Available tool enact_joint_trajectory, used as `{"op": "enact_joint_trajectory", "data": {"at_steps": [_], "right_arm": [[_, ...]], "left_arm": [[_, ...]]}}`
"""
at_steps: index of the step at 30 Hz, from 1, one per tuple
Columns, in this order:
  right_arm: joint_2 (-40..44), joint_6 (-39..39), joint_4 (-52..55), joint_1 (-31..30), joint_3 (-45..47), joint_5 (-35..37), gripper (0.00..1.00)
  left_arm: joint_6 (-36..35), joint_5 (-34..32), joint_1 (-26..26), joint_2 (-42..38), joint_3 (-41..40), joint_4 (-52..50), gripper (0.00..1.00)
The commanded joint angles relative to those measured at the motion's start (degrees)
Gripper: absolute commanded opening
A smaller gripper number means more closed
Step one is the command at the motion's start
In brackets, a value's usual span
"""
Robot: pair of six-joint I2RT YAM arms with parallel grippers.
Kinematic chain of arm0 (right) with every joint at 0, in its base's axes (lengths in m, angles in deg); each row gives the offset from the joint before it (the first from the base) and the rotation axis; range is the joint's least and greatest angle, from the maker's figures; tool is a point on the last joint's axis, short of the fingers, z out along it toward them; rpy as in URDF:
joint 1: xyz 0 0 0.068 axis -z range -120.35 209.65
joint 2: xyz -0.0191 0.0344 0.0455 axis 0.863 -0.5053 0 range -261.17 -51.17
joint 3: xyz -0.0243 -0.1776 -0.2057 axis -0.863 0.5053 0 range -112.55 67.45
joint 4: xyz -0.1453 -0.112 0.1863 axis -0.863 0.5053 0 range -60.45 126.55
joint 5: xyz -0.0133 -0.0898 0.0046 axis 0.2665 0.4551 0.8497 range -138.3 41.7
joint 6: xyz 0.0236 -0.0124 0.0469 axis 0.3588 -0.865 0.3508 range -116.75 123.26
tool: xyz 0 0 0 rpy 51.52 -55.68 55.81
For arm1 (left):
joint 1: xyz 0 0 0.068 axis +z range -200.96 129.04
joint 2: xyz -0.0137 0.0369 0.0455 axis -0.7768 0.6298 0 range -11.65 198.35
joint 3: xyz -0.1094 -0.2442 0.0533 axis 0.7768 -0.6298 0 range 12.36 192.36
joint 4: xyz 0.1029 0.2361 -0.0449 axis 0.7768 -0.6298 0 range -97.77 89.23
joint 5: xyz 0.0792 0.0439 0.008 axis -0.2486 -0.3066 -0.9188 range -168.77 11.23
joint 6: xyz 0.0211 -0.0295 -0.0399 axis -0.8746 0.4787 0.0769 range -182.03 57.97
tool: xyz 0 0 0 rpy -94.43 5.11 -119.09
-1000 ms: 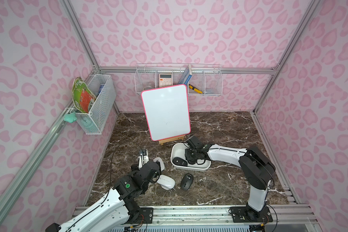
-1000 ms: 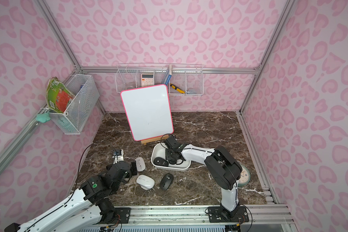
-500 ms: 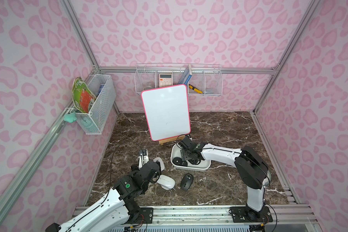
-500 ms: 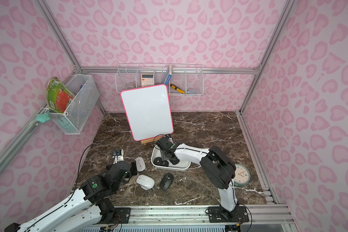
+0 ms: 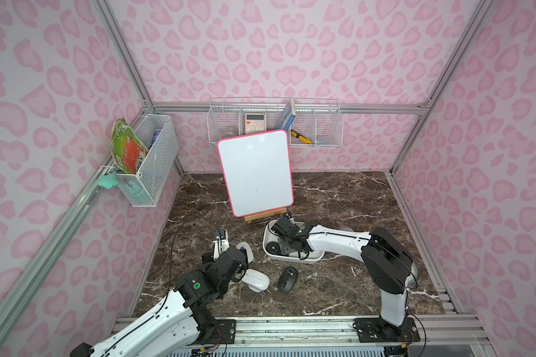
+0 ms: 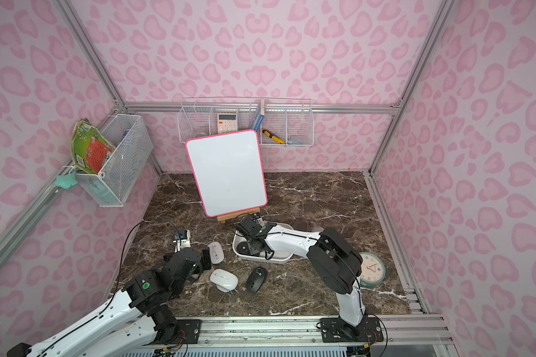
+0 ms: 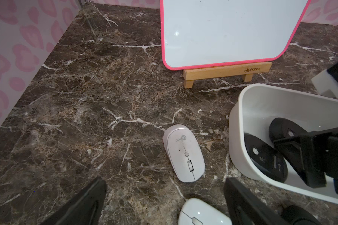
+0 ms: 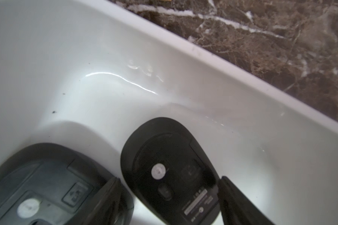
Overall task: Take out the mouse from the storage box
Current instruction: Pick up the mouse from the storage box.
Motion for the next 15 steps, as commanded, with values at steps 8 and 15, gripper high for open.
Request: {"op": "enact_joint_trajectory", "data": {"at_steps": [8,15], "right_arm": [[-3.78,-2.47,-1.53,1.13,-0.85,-0.77,0.76],[-2.99,-2.72,-3.77,2.18,0.37,-1.91,0.51]], "left_arm": [[0.22,-0.94,0.02,0.24,0.25,0.19,0.99],[0.25,-1.13,0.09,-0.04,0.12,-0.06,0.99]]}}
